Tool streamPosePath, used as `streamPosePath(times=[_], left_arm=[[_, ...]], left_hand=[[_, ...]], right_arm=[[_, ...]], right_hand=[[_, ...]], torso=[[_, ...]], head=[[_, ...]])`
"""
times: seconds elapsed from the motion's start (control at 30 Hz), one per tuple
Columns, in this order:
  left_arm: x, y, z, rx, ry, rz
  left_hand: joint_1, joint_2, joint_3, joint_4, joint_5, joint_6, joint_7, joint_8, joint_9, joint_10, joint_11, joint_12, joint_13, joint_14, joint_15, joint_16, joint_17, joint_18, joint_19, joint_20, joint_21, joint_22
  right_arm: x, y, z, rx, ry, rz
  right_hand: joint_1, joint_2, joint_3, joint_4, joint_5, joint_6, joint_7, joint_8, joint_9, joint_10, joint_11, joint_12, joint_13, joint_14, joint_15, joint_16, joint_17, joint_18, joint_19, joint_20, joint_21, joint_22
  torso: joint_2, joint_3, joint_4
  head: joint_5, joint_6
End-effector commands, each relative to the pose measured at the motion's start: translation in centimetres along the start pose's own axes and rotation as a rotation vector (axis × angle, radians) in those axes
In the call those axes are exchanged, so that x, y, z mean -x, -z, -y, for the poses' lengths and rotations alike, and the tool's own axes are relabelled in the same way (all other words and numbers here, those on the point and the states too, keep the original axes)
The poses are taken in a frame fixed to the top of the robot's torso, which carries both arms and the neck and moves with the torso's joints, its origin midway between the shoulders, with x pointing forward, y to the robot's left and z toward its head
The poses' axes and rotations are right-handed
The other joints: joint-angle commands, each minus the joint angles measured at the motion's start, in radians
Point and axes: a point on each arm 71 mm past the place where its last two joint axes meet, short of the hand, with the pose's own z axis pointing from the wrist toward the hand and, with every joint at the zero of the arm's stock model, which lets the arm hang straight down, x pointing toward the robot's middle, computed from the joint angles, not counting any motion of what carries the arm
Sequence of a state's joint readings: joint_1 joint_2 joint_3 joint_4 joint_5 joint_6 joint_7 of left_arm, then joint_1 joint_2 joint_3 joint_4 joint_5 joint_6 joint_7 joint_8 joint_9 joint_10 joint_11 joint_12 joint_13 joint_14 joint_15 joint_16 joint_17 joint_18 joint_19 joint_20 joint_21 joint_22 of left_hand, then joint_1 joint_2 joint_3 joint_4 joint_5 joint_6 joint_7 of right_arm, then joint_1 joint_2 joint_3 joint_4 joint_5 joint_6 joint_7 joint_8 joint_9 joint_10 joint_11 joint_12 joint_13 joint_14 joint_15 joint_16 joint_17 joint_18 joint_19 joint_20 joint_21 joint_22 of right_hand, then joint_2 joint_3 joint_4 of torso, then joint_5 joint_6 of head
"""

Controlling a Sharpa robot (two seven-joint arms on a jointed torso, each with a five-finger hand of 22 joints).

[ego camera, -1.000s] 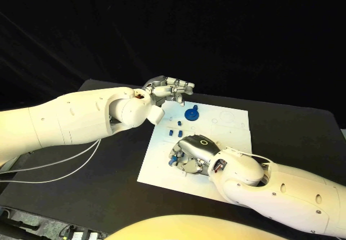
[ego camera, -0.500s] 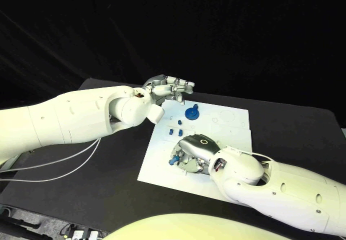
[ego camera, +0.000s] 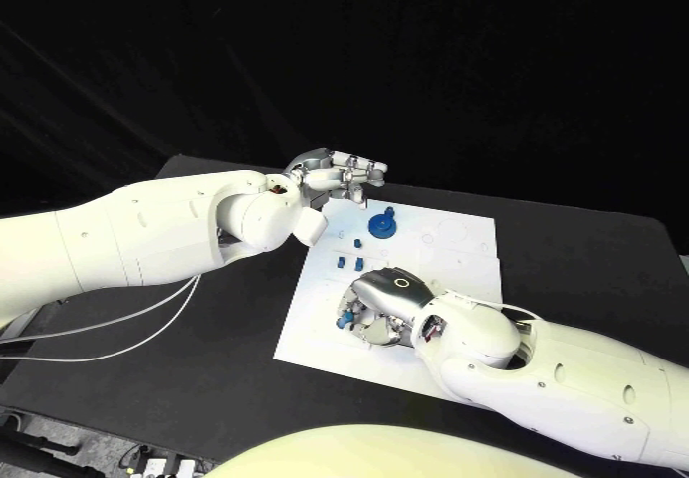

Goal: Assemble the parts on the task board

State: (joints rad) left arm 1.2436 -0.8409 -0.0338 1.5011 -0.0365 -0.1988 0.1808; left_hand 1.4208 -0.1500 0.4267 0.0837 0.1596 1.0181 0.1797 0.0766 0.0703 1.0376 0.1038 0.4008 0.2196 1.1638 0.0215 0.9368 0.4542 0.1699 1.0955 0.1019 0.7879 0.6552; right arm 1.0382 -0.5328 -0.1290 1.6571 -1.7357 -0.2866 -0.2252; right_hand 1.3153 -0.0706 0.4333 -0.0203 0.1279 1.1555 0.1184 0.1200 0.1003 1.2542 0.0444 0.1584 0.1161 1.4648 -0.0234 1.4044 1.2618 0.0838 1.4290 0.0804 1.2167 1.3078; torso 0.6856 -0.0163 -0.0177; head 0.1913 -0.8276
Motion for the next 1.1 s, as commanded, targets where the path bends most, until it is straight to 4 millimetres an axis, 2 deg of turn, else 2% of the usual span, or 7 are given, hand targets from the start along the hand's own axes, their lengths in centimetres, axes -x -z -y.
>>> streamPosePath(times=[0.03, 0.13, 0.27, 0.63, 0.87, 1.1], left_arm=[[-0.3, 0.0, 0.1, -0.007, 0.005, -0.023], [-0.3, 0.0, 0.1, -0.006, 0.005, -0.023], [-0.3, 0.0, 0.1, -0.006, 0.004, -0.022], [-0.2, 0.1, 0.1, -0.003, 0.005, -0.023], [-0.2, 0.1, 0.1, -0.002, 0.005, -0.023], [0.0, 0.2, 0.1, -0.001, 0.004, -0.02]], left_hand=[[-0.002, 0.002, -0.005, -0.001, -0.002, -0.009, 0.001, 0.001, 0.001, -0.009, 0.0, 0.002, -0.001, -0.007, 0.003, -0.007, -0.001, 0.015, 0.0, 0.009, -0.004, -0.001], [-0.002, 0.002, -0.005, -0.001, -0.002, -0.009, 0.001, 0.001, 0.001, -0.009, 0.0, 0.002, -0.001, -0.007, 0.003, -0.007, -0.001, 0.015, 0.0, 0.009, -0.004, -0.001], [-0.002, 0.002, -0.005, -0.001, -0.002, -0.009, 0.001, 0.001, 0.001, -0.009, 0.0, 0.002, -0.001, -0.007, 0.003, -0.007, -0.001, 0.015, 0.0, 0.009, -0.004, -0.001], [-0.003, 0.002, -0.006, -0.001, -0.002, -0.01, 0.001, 0.001, 0.001, -0.01, 0.0, 0.003, -0.001, -0.007, 0.003, -0.007, -0.001, 0.015, 0.0, 0.009, -0.005, -0.002], [-0.004, 0.002, -0.006, -0.001, -0.002, -0.01, 0.001, 0.001, 0.001, -0.01, 0.0, 0.004, -0.002, -0.007, 0.003, -0.007, -0.001, 0.015, 0.0, 0.009, -0.005, -0.002], [-0.004, 0.001, -0.007, 0.0, -0.002, -0.01, 0.001, 0.001, 0.001, -0.01, 0.0, 0.004, -0.002, -0.007, 0.003, -0.007, -0.002, 0.015, 0.0, 0.009, -0.005, -0.002]], right_arm=[[-0.5, -0.1, 0.1, -0.016, 0.019, -0.033], [-0.5, -0.1, 0.2, -0.021, 0.019, -0.03], [-0.5, -0.1, 0.3, -0.024, 0.018, -0.023], [-0.4, -0.1, 0.2, -0.017, 0.012, -0.009], [-0.2, 0.2, -0.1, -0.005, -0.001, 0.014], [0.4, 1.5, 0.0, -0.008, -0.016, 0.061]], right_hand=[[-0.012, -0.005, -0.003, 0.006, -0.002, -0.03, 0.008, -0.01, 0.023, -0.003, 0.011, -0.008, 0.002, 0.051, 0.0, -0.005, -0.001, -0.01, -0.007, -0.001, -0.007, 0.099], [-0.019, -0.012, -0.003, 0.01, 0.0, -0.073, 0.013, -0.036, 0.014, -0.003, 0.014, -0.011, 0.006, 0.05, 0.004, -0.005, -0.002, -0.009, -0.008, 0.003, -0.01, 0.099], [-0.024, -0.021, -0.003, 0.012, 0.004, -0.12, 0.01, -0.058, 0.004, -0.001, 0.01, -0.014, 0.011, 0.051, 0.002, -0.004, -0.001, -0.009, -0.008, 0.004, -0.011, 0.1], [-0.027, -0.03, -0.004, 0.013, 0.004, -0.148, 0.01, -0.059, -0.002, 0.0, 0.005, -0.016, 0.015, 0.05, -0.002, -0.003, -0.002, -0.008, -0.007, 0.002, -0.012, 0.102], [-0.036, -0.048, -0.01, 0.019, 0.002, -0.243, 0.0, -0.06, -0.024, 0.004, -0.003, -0.021, 0.025, 0.05, -0.009, -0.003, -0.004, -0.008, -0.006, -0.005, -0.015, 0.104], [-0.033, -0.056, -0.015, 0.017, 0.002, -0.273, -0.005, -0.06, -0.03, 0.005, -0.005, -0.023, 0.029, 0.05, -0.01, -0.003, -0.006, -0.008, -0.006, -0.006, -0.016, 0.105]], torso=[[0.0, 0.0, 0.0004], [0.0, -0.0001, 0.0001], [0.0, -0.0001, 0.0], [0.0, 0.0006, -0.0004], [0.0, 0.0006, -0.0003], [-0.001, 0.0008, -0.0008]], head=[[0.0, 0.001], [0.0, 0.001], [0.0, 0.001], [0.001, 0.0], [0.0, 0.0], [-0.002, 0.002]])
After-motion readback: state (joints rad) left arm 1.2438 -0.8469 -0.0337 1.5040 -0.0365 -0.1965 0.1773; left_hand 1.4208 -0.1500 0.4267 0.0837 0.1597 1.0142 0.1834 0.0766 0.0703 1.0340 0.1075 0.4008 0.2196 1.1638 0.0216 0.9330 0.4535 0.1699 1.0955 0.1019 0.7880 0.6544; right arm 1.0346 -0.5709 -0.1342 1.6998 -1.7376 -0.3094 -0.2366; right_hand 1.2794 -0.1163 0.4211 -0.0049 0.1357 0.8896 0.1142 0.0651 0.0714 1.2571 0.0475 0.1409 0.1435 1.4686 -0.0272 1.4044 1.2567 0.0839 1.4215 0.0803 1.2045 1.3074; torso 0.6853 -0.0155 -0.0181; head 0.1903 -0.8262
